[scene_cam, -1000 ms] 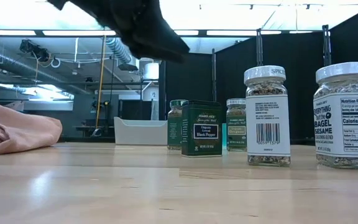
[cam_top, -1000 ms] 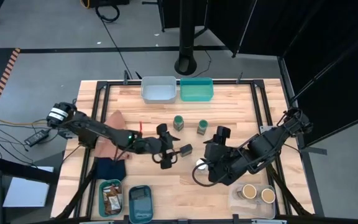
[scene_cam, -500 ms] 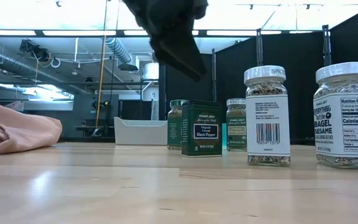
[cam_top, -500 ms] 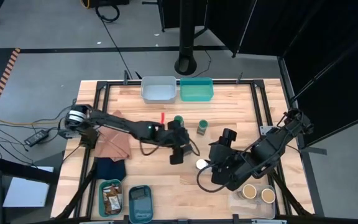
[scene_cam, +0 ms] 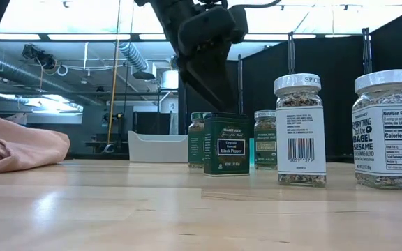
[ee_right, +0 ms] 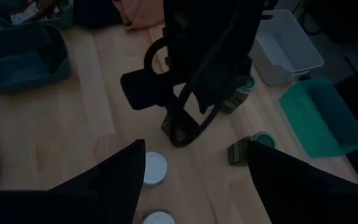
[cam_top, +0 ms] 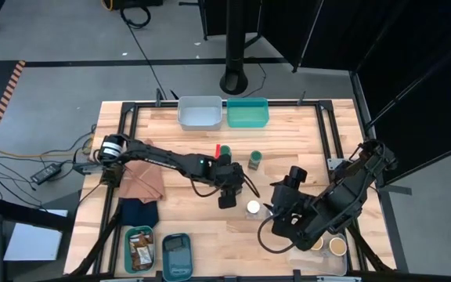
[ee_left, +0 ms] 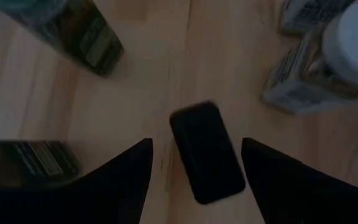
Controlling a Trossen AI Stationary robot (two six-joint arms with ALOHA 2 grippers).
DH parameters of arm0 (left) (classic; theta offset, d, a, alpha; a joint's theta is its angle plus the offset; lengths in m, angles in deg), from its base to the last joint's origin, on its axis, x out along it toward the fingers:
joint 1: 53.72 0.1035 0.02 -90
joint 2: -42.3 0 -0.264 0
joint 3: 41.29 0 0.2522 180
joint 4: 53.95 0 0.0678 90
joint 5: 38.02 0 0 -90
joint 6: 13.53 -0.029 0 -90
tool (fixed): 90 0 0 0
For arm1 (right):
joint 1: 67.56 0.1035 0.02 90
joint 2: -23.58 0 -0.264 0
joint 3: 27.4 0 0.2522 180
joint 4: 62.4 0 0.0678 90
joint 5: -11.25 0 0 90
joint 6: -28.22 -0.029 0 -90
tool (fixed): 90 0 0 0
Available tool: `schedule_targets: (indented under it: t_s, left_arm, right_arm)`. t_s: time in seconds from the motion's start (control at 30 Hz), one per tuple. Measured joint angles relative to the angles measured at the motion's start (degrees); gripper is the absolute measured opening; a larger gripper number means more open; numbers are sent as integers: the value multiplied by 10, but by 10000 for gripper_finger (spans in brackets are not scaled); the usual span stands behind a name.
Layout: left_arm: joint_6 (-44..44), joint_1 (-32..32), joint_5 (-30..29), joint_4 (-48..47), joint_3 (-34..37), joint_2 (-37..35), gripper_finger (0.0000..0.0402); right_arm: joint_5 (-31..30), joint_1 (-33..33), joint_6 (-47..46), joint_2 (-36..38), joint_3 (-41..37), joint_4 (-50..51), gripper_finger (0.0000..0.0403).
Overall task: Sort spices by type
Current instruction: Put the black spice can into the blue bin
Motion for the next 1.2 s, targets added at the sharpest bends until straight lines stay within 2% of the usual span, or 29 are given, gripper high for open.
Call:
schedule_targets:
  t_s: [0.83,1.2]
  left_arm:
    - [-1,-5,-8,-4,1,31,248]
    - [-17,-5,1,-11,-19,31,186]
  right_arm:
    - [-12,0,-12,0,0,16,278]
    - [-12,0,-21,0,0,24,277]
